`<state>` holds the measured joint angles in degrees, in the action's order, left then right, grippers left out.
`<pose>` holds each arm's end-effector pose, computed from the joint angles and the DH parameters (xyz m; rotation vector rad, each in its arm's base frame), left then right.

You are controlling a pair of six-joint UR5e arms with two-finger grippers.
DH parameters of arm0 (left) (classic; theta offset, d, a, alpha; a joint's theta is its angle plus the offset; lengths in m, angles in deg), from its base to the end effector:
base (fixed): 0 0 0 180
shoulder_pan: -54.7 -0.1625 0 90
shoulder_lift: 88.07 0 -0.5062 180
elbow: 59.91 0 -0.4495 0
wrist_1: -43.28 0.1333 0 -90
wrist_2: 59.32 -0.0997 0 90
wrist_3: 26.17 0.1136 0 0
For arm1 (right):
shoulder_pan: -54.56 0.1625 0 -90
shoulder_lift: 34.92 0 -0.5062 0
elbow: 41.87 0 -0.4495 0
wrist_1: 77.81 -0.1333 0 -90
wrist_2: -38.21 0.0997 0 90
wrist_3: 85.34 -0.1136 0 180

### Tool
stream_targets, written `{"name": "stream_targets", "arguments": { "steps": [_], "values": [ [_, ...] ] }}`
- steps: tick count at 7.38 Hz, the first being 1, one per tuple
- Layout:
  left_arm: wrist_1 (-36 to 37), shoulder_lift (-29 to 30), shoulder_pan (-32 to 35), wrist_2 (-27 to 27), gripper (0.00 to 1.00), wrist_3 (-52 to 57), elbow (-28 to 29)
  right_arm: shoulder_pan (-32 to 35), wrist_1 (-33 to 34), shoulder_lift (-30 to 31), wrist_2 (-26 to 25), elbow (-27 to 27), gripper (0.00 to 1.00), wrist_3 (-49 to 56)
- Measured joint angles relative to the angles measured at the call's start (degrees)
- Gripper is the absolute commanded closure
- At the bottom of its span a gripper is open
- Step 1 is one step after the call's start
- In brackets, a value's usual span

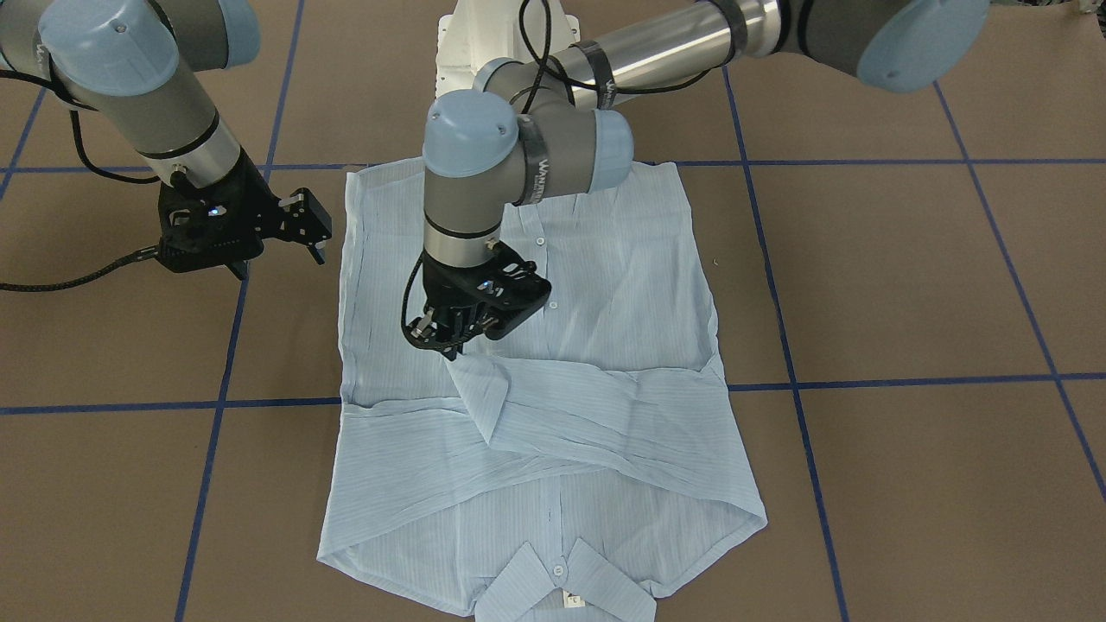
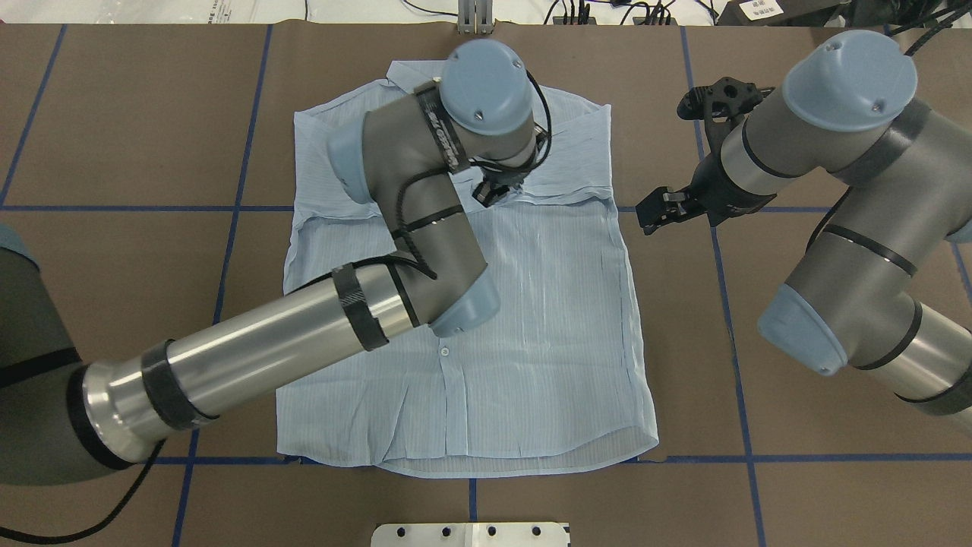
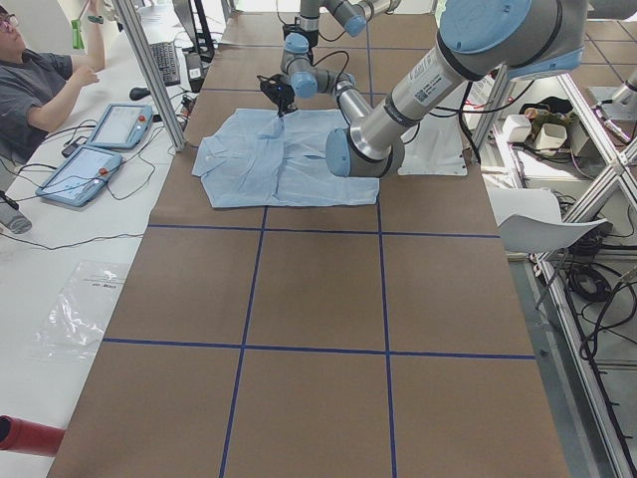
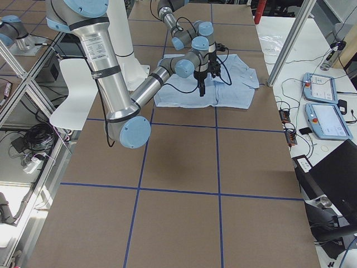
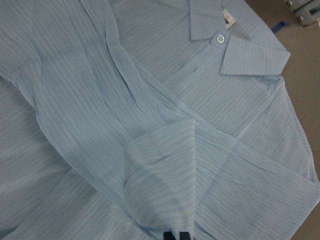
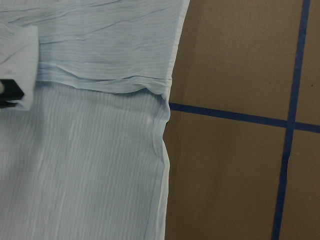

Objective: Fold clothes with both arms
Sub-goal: 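Fold the sleeve across the chest with the left gripper and release it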

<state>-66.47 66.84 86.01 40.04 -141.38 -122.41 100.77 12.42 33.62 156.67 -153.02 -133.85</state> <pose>0.7637 -0.5989 0.0811 -0.0994 1.0335 -0.8183 -0.3975 -0.5290 0.3359 0.1599 -0.8495 -0.1065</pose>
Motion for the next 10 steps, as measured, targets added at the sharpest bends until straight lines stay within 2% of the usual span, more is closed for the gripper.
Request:
{"name": "stream_targets", "arguments": {
  "steps": [2, 5, 6, 7, 10],
  "values": [
    [-3.9, 0.09, -1.29, -1.25, 0.0, 5.86, 1.57, 0.07, -0.12, 0.68, -0.06, -0.34, 0.0, -0.15],
    [-5.04, -1.65, 0.26, -1.11, 0.0, 8.78, -0.78, 0.09, -0.22, 4.18, -0.33, -2.08, 0.0, -0.25],
    [-4.0, -3.71, 0.62, -1.05, 0.0, 10.11, -3.47, -0.05, -0.23, 4.58, -0.44, -2.27, 0.0, -0.75],
    [-1.28, -8.55, 0.8, -1.01, 0.0, 12.74, -10.01, -0.66, -0.29, 4.73, -0.52, -2.42, 0.0, -1.96],
    [11.42, -28.57, 1.0, 0.58, 0.0, 24.27, -40.22, -7.01, -6.05, 5.97, -3.43, -2.52, 0.0, -10.29]
  ]
}}
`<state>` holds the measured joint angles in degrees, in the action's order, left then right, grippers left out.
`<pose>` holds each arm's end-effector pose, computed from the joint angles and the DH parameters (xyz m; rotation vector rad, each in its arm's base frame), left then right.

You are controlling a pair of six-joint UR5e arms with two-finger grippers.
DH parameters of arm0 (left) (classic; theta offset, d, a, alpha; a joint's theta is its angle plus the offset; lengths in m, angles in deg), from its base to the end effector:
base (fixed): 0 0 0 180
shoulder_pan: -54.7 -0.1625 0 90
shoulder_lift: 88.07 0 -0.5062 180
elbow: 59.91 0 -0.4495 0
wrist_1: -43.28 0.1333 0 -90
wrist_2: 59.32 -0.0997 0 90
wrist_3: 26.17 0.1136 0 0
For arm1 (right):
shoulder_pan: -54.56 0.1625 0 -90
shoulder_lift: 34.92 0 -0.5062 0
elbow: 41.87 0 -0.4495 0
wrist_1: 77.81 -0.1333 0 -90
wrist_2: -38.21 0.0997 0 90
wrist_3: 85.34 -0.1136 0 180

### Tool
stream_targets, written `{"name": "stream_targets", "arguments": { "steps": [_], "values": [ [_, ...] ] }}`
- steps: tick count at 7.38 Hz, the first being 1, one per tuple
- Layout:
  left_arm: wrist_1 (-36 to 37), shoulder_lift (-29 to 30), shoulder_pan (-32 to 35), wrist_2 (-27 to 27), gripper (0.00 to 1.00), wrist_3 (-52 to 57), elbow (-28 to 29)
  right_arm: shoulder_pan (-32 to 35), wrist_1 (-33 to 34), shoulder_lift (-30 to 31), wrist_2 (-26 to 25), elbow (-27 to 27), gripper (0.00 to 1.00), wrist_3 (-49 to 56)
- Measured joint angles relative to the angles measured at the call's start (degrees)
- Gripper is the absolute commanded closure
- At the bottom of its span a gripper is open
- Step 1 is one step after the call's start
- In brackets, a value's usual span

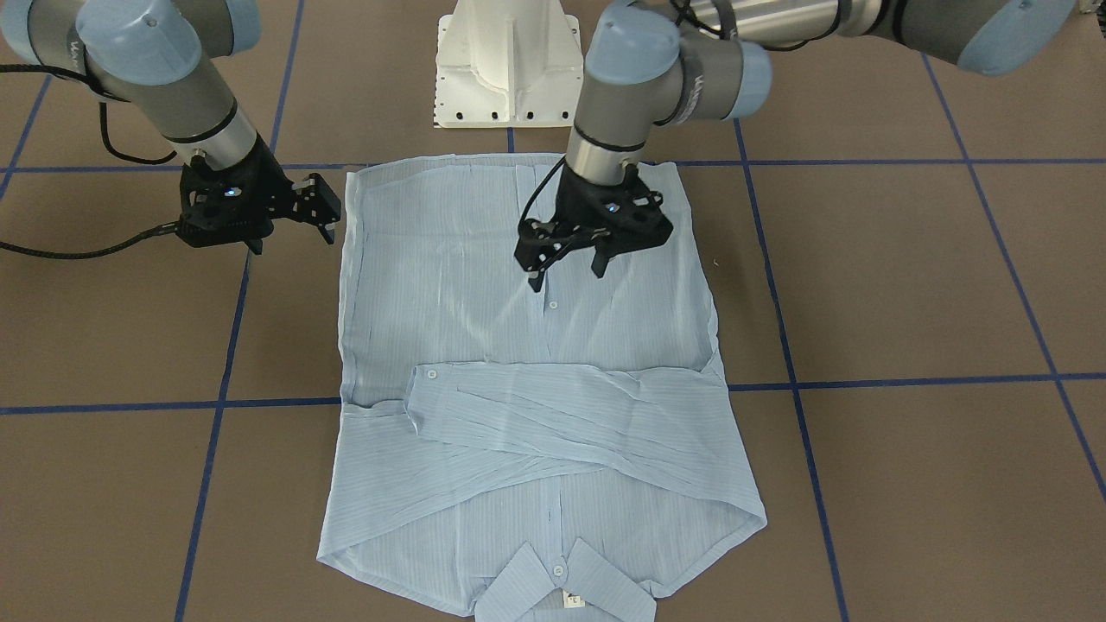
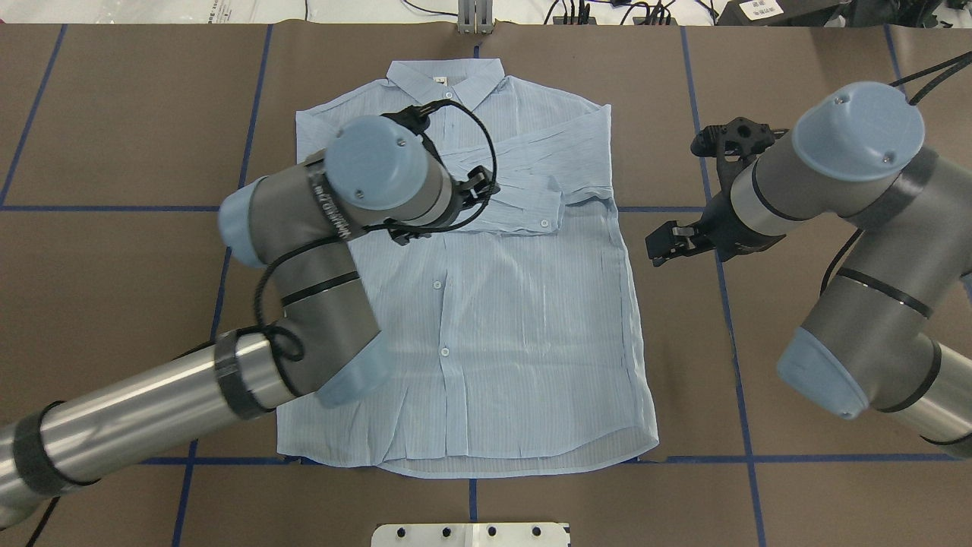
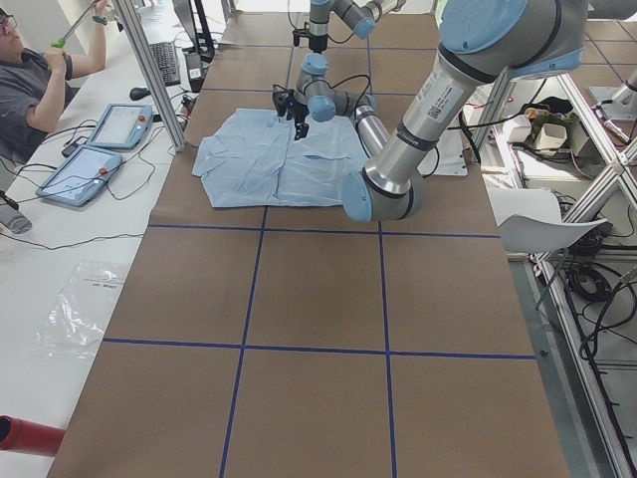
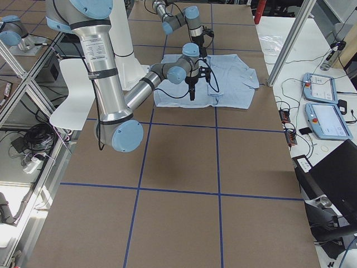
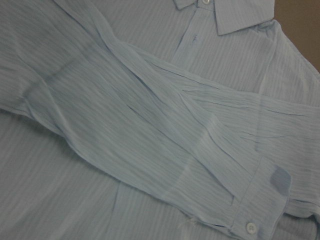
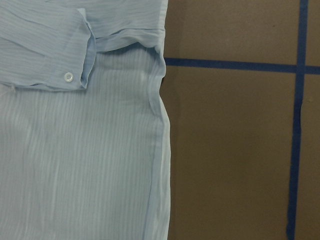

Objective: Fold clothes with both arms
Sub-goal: 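Fold the sleeve across the chest with the left gripper and release it, then move both grippers down to the shirt's side edges near the hem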

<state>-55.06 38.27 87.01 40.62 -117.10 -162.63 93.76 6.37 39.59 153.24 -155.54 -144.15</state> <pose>0.5668 -0.4929 0.2070 0.1185 1.0138 -0.4426 -0.4320 -0.4623 0.3688 0.1066 -0.8686 -0.0407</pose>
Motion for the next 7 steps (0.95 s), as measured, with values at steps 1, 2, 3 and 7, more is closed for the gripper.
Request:
{"name": "stream_targets", "arguments": {
  "steps": [1, 2, 3, 7],
  "values": [
    [3.59, -3.72, 0.01, 1.1, 0.0, 2.62, -6.38, -3.35, -1.6, 0.69, -2.95, 0.0, 0.0, -2.3],
    [5.95, -5.94, -0.04, 1.63, 0.0, 4.31, -10.45, -6.88, -2.38, 1.09, -5.86, 0.03, 0.0, -4.28],
    [7.07, -7.54, -0.12, 1.82, 0.0, 5.04, -12.93, -10.44, -2.85, 1.27, -8.48, 0.05, 0.0, -6.61],
    [7.8, -9.04, -0.63, 2.08, 0.0, 5.5, -15.28, -19.18, -3.67, 3.61, -14.06, 0.04, 0.05, -12.29]
  ]
}}
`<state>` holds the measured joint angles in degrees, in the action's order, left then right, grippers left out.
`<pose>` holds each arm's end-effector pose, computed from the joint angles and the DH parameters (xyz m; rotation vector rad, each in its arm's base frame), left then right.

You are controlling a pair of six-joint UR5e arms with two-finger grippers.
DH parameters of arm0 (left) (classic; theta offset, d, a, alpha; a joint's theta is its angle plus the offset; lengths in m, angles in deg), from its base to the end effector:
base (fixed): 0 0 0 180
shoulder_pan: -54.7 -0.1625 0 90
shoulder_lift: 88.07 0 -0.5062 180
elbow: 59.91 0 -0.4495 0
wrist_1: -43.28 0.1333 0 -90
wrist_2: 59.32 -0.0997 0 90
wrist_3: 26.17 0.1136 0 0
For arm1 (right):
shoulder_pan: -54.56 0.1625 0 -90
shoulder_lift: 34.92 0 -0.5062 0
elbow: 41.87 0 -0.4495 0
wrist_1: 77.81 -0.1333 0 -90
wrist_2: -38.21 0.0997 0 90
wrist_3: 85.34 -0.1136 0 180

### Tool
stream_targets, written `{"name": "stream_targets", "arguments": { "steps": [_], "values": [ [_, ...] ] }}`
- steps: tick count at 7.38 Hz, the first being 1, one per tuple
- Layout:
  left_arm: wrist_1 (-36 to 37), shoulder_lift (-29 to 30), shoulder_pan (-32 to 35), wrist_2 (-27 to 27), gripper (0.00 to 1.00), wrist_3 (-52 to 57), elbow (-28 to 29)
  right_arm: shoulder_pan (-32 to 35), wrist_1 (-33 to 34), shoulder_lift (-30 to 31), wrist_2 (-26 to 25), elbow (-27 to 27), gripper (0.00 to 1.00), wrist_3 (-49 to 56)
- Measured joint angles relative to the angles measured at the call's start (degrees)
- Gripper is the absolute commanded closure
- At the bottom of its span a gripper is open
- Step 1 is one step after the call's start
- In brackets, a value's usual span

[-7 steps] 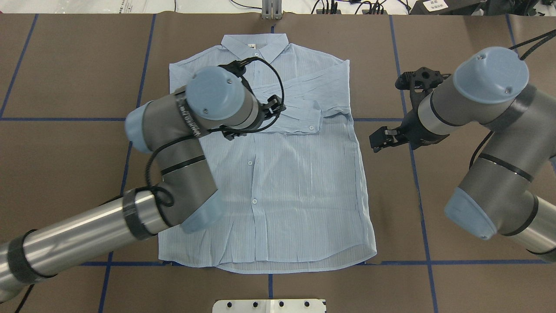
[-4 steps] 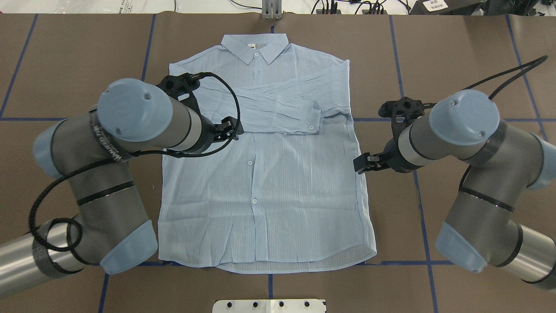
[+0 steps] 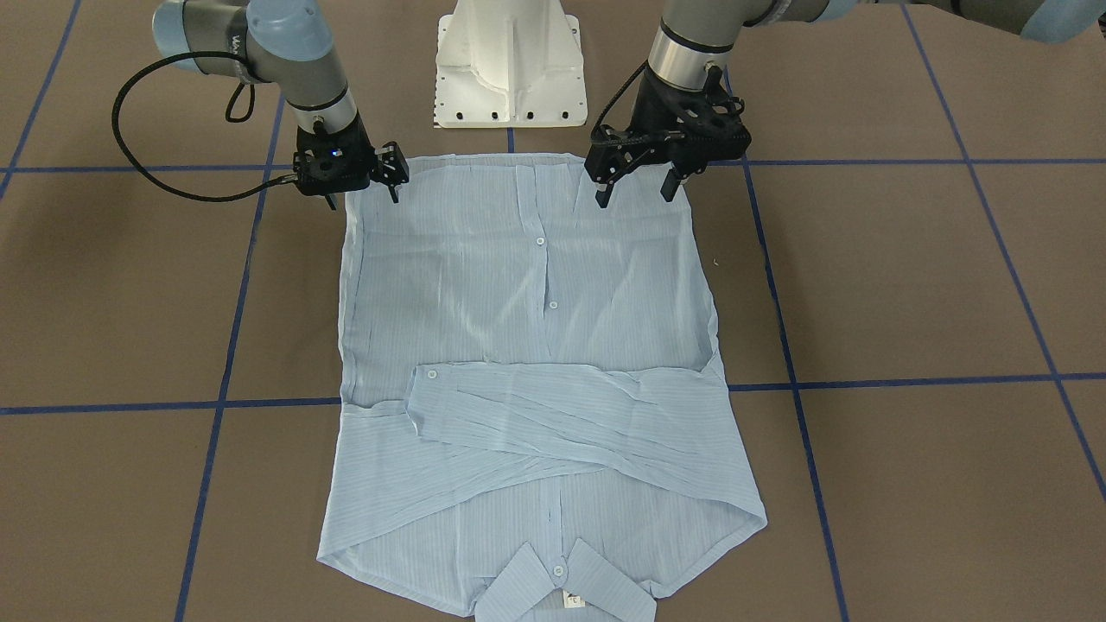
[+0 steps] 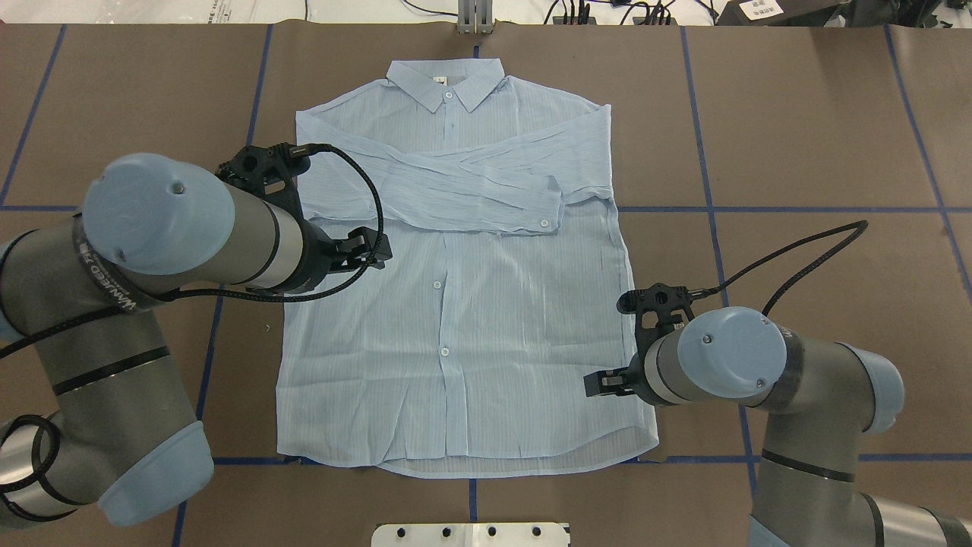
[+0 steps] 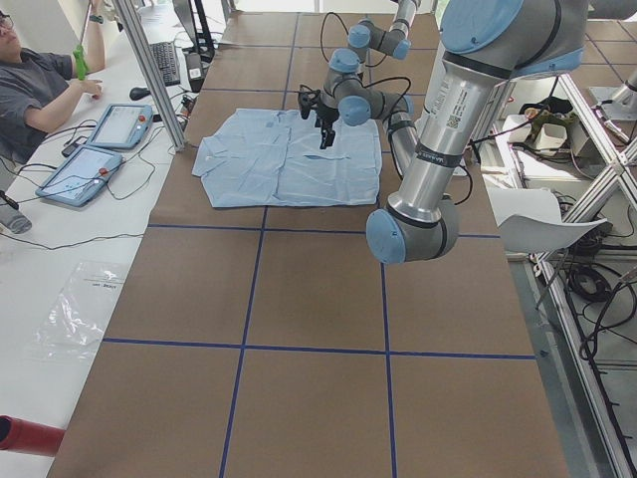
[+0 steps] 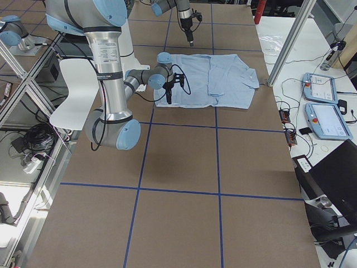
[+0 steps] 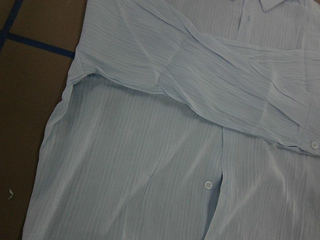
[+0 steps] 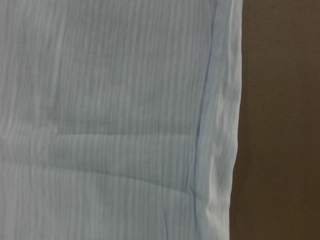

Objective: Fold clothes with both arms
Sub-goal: 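Move both grippers down to the shirt's side edges near the hem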

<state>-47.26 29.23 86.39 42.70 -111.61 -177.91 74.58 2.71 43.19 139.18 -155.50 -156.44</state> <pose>0.4836 -0.4274 0.2227 0.1193 0.9873 -0.3319 -0.5438 -0.3170 0.4050 0.0897 -0.7986 -0.0567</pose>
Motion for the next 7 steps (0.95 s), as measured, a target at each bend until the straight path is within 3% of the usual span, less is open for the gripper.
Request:
{"name": "stream_targets", "arguments": {
  "steps": [5, 7],
  "values": [
    [-0.03, 0.44, -0.16, 1.65, 0.01, -0.08, 0.13, -0.79, 0.54, 3.25, 0.93, -1.16, 0.38, -0.59],
    [-0.05, 0.47, -0.17, 1.83, 0.01, -0.08, 0.13, -1.29, 0.61, 3.74, 1.4, -1.37, 0.38, -0.62]
  ]
}}
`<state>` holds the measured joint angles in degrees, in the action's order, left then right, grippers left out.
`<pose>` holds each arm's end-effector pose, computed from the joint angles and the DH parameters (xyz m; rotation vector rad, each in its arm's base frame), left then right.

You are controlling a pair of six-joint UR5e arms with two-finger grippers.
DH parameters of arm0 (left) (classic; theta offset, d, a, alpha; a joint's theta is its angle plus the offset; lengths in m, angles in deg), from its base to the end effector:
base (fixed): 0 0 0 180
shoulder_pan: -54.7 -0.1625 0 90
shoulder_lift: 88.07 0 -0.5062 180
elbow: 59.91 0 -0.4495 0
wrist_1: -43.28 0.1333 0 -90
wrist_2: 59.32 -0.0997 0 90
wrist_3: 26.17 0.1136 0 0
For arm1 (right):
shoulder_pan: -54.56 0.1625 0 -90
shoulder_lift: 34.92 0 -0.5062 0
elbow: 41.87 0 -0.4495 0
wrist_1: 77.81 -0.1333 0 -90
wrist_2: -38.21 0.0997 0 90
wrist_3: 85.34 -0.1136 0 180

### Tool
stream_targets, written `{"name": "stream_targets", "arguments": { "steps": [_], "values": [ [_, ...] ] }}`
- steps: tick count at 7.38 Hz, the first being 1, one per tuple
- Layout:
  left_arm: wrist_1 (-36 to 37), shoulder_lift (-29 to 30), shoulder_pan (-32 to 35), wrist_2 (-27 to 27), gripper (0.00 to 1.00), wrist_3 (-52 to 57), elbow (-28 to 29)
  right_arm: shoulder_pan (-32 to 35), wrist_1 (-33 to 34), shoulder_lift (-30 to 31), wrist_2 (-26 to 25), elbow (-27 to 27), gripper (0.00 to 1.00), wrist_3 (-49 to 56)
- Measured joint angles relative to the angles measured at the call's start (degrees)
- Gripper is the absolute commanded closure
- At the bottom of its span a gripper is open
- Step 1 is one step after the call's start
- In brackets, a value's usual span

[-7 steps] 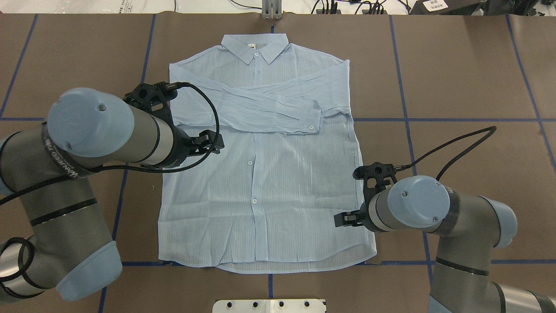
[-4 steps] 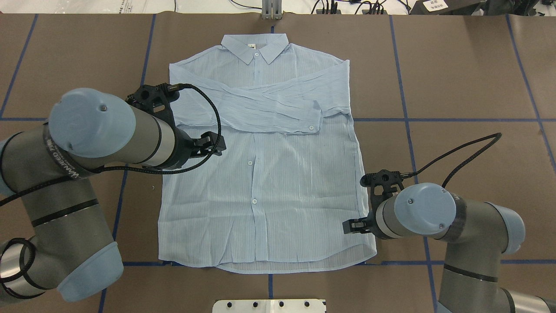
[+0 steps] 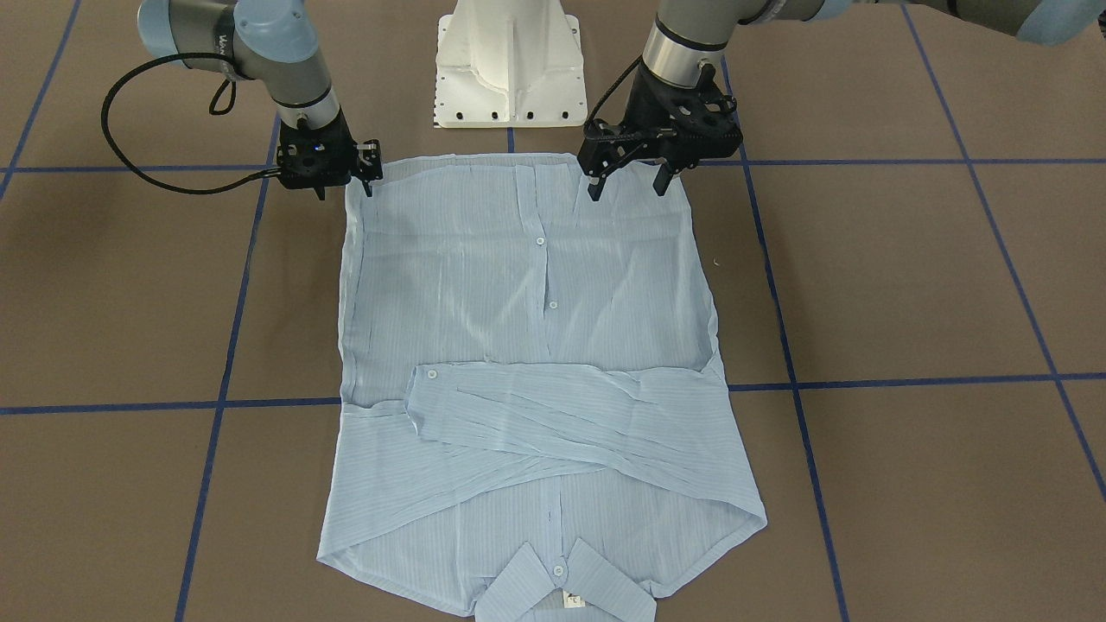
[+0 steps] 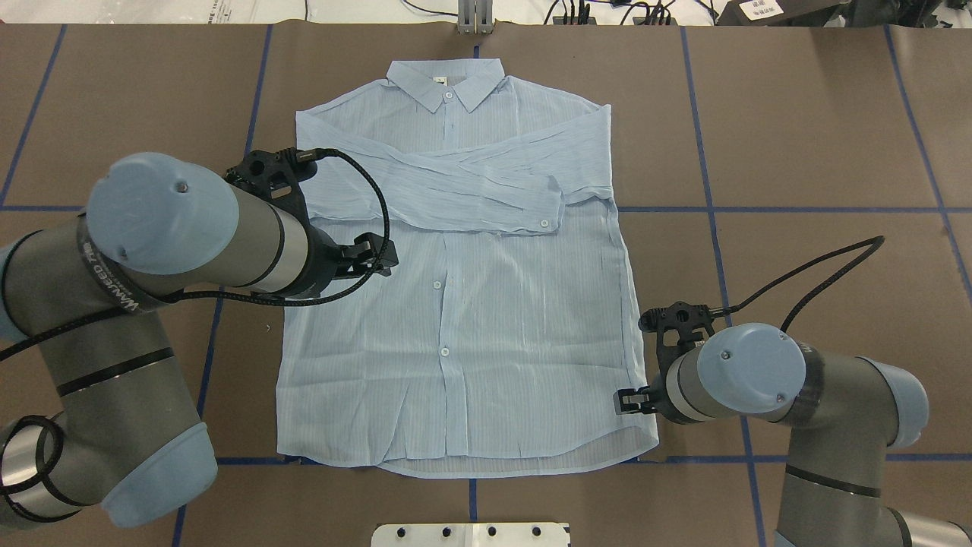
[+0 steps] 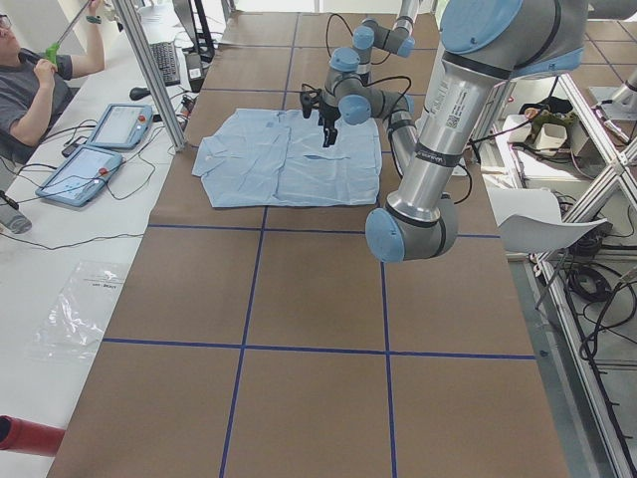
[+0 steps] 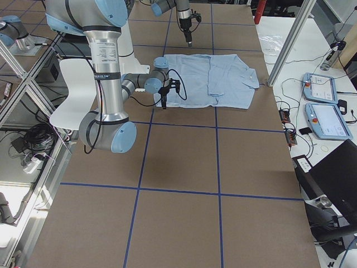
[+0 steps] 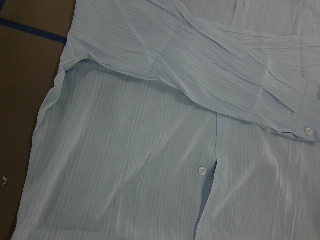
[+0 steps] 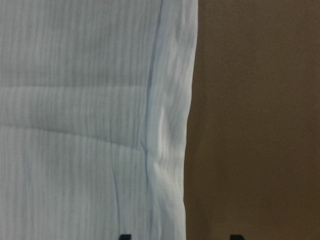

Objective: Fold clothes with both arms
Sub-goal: 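Move both grippers down to the shirt's side edges near the hem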

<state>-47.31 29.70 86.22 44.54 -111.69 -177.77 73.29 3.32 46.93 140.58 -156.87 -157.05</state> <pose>0.4873 -0.4233 0.2178 0.0908 1.0010 -0.3131 -0.5299 -0.2947 0.4335 0.0365 -0.7581 -0.0719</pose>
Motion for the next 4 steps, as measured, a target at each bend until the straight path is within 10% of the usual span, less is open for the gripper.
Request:
{"name": "stream_targets", "arguments": {
  "steps": [4],
  "values": [
    [0.02, 0.09, -0.04, 0.03, 0.01, 0.0, 0.0, -1.6, 0.15, 0.14, 0.27, -0.08, 0.62, -1.83]
  ]
}}
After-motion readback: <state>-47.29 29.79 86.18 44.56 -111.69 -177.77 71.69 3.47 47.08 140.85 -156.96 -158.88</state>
